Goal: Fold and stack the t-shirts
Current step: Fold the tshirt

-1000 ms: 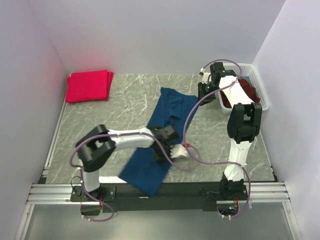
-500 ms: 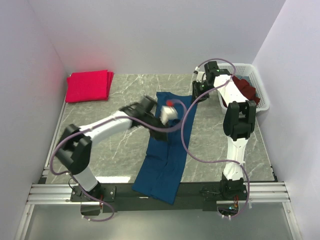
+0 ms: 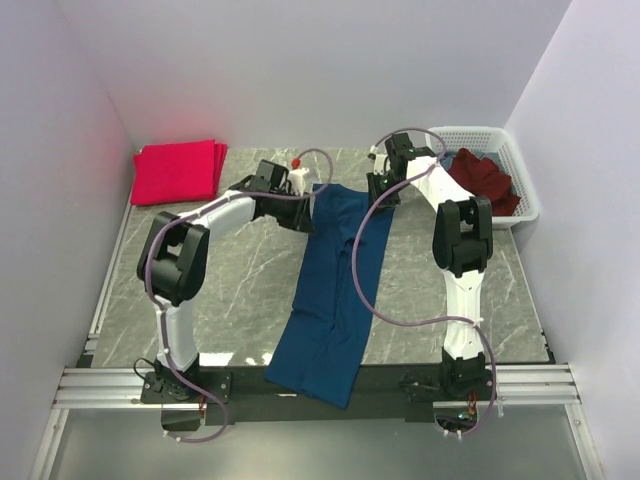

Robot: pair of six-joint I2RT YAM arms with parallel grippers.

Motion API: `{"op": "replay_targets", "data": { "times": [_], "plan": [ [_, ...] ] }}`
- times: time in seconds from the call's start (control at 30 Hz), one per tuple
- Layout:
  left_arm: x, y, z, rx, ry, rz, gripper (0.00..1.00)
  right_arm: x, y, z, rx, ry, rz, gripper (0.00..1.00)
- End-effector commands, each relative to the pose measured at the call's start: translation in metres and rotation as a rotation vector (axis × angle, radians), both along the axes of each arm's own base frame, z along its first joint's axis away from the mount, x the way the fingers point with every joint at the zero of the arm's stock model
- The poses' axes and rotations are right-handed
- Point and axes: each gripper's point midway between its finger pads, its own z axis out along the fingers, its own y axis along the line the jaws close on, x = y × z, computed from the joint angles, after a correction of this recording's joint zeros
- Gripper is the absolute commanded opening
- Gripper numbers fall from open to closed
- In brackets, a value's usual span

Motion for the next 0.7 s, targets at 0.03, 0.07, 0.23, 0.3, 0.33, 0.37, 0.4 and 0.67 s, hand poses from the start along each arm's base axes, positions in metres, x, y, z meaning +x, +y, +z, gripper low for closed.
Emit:
{"op": "replay_targets", "data": {
  "times": [0.03,0.07,0.23,0.3,0.33,0.37,0.4,0.67],
  "plan": [
    [0.064,-0.007,0.036,-0.067,-0.107,0.156,0.31,0.024,0.007,0.024,0.047,-0.114,-0.017,0.16],
    [0.075,-0.007,0.041,-0.079,-0.127,0.177,0.32,0.026,0.008,0.025,0.051,-0.119,-0.016,0.16],
    [0.12,-0.022,0.056,-0.109,-0.191,0.21,0.4,0.031,0.012,0.022,0.07,-0.119,-0.014,0.16],
    [0.134,-0.028,0.065,-0.132,-0.205,0.229,0.44,0.032,0.015,0.022,0.092,-0.125,-0.018,0.17],
    [0.137,-0.031,0.055,-0.129,-0.19,0.235,0.45,0.031,0.015,0.022,0.095,-0.123,-0.026,0.17],
    [0.143,-0.031,0.053,-0.127,-0.193,0.256,0.49,0.032,0.018,0.024,0.107,-0.128,-0.028,0.18],
    [0.149,-0.034,0.058,-0.14,-0.211,0.26,0.52,0.031,0.017,0.024,0.114,-0.126,-0.03,0.18],
    [0.165,-0.051,0.042,-0.105,-0.272,0.298,0.52,0.023,0.023,0.028,0.158,-0.112,-0.03,0.18]
  ]
}}
